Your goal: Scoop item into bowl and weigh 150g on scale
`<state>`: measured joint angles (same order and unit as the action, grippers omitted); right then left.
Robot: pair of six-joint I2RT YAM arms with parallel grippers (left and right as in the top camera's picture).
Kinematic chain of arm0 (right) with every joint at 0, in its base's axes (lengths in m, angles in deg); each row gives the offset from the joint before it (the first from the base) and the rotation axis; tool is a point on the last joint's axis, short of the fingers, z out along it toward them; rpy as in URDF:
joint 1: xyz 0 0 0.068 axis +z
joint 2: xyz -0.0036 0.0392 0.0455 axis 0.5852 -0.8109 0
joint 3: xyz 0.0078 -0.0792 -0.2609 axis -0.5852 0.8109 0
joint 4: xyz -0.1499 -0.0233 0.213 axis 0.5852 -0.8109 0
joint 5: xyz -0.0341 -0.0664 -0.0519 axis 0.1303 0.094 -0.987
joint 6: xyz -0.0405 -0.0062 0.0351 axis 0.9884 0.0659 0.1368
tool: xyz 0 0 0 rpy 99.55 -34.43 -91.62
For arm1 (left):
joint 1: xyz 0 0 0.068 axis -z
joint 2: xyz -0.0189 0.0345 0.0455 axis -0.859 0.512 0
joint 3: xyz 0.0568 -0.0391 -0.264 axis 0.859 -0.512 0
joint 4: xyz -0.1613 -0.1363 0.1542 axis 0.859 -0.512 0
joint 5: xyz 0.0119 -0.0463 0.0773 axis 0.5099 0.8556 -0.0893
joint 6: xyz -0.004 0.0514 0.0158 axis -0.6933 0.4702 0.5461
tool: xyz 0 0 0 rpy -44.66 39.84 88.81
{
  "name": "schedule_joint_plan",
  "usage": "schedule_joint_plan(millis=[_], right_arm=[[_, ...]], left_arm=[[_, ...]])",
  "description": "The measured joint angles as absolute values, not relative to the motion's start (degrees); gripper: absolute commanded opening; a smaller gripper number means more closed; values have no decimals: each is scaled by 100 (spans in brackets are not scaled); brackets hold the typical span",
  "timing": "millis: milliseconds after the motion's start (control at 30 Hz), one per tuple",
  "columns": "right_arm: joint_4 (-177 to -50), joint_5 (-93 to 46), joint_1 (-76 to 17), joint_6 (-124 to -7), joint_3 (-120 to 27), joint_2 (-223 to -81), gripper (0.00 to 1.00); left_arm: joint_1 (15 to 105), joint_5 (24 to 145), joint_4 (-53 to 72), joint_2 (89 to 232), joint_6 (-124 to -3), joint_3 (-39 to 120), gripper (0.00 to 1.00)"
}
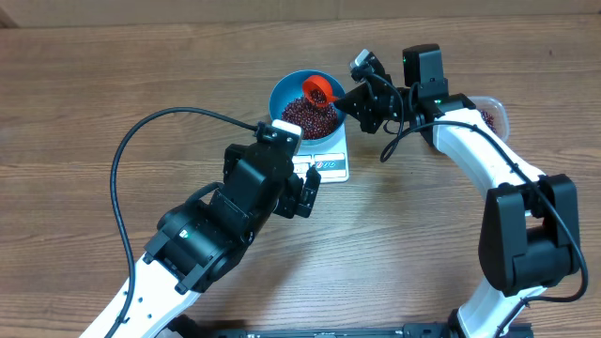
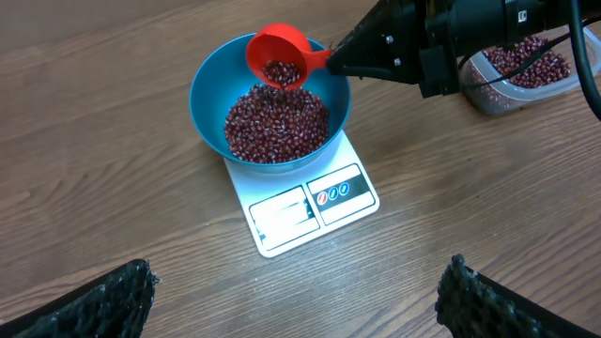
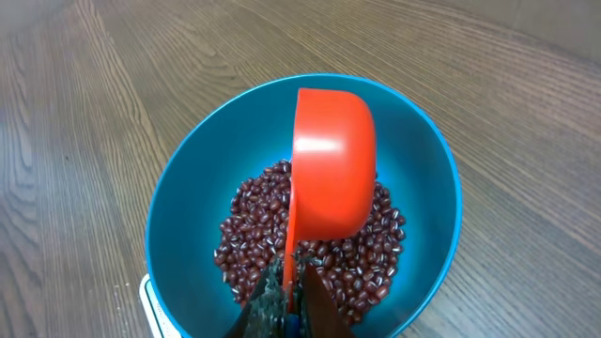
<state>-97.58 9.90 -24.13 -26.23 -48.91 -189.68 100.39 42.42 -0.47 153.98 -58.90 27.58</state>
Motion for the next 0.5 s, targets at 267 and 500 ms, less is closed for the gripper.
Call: schedule_joint_plan(millis=[267, 500], right_arm=[[-9766, 1016, -2415, -3480, -4891, -18968, 4], [-9777, 1363, -2415, -4143, -4891, -18968, 4]], left_arm=[[10039, 4240, -47, 15420, -5890, 2758, 99], [10039, 4242, -47, 15429, -5890, 2758, 99]])
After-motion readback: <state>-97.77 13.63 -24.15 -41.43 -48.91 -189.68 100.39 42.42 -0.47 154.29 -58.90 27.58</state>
